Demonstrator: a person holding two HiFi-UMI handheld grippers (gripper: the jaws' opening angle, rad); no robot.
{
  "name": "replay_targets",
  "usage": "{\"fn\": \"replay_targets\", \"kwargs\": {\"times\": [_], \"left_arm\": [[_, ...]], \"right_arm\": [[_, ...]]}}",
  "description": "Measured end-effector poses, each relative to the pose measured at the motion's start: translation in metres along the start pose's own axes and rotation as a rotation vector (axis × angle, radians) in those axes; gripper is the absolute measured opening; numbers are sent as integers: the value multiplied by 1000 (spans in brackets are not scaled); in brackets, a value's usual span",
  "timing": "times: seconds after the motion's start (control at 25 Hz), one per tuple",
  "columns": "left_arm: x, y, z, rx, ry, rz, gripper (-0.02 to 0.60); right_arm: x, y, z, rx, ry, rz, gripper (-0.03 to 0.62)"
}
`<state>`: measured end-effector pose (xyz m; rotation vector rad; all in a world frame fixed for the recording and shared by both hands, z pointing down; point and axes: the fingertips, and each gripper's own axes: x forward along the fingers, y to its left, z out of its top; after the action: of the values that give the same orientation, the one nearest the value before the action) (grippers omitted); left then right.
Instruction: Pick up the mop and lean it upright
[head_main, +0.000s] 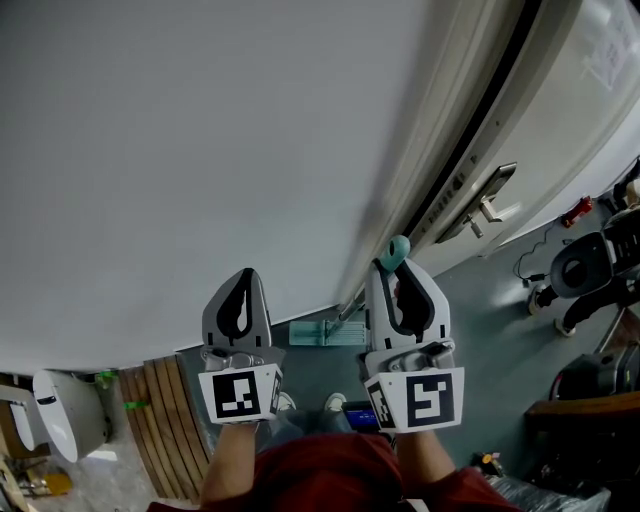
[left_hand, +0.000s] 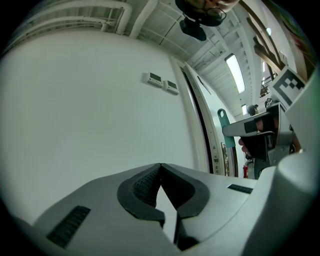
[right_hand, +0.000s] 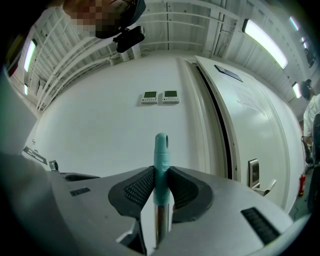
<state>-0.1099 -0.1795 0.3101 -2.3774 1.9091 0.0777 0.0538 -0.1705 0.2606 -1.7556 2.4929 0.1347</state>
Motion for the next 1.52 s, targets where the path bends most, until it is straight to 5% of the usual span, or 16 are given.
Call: {"fn": "replay_targets", "kwargs": {"times": [0.76,1.52], "left_arm": [[-3,-7,0,18,-2,-29,13],[-9,-7,-5,32,0,-22,13]], "right_arm": [[1,3,-18,5,29,3,103],[-3,14,-112,5,171,26,103]]}}
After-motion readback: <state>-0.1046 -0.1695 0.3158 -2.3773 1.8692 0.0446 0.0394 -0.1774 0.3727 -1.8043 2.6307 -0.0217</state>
